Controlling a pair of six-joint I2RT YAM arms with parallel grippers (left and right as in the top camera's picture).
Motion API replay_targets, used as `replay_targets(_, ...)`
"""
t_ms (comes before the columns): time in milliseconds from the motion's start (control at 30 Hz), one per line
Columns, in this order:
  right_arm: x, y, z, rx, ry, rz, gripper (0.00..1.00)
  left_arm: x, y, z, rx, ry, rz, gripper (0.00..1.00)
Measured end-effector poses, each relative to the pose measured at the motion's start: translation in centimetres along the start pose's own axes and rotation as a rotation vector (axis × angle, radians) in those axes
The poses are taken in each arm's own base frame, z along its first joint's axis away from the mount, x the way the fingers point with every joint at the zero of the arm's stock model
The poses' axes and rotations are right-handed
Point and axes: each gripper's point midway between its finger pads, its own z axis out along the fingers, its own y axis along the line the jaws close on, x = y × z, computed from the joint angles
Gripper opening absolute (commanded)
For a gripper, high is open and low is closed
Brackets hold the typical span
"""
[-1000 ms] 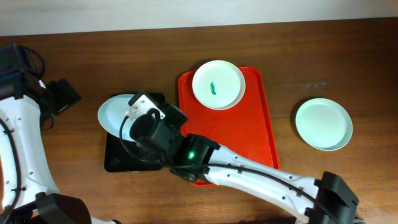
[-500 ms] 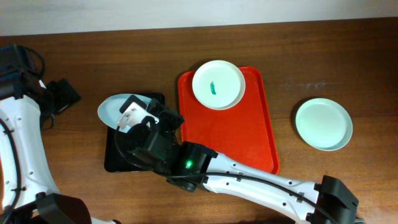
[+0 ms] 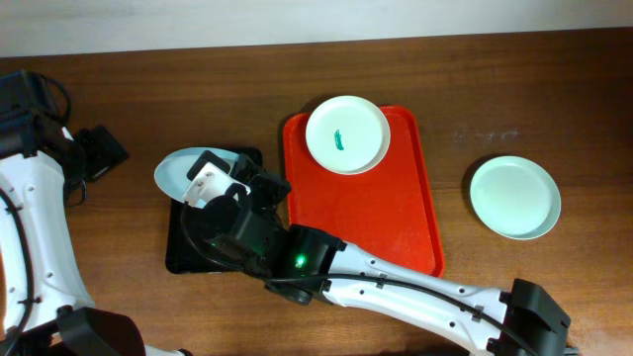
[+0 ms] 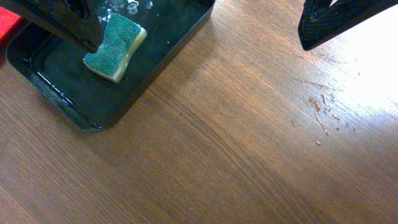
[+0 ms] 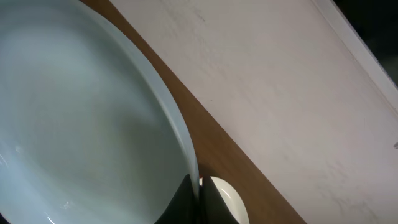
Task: Clean dirty plates on tray and stack at the side
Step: 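Carry the light blue plate right and stack it on the pale green plate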
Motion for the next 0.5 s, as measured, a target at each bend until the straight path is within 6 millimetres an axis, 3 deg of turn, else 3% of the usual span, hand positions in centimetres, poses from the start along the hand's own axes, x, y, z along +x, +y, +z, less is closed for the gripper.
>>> replay_targets(267,0.6,0.0,0.1,-0.005,0.023,0.027,0.04,0.0,0.0,0.0,0.0,0.0,0.0,0.99)
replay_targets(333,2.2,0.5,0.3,-0.036,0.081,0.07,0.04,0.0,0.0,0.0,0.0,0.0,0.0,0.99)
replay_targets(400,5.0,0.8,0.9,-0.091,0.18,0.179,0.04,0.0,0.0,0.0,0.0,0.0,0.0,1.0)
replay_targets(500,9.6,-0.1,2.8,-0.172,0.353,0.397,0.04,0.0,0.0,0.0,0.0,0.001,0.0,1.0)
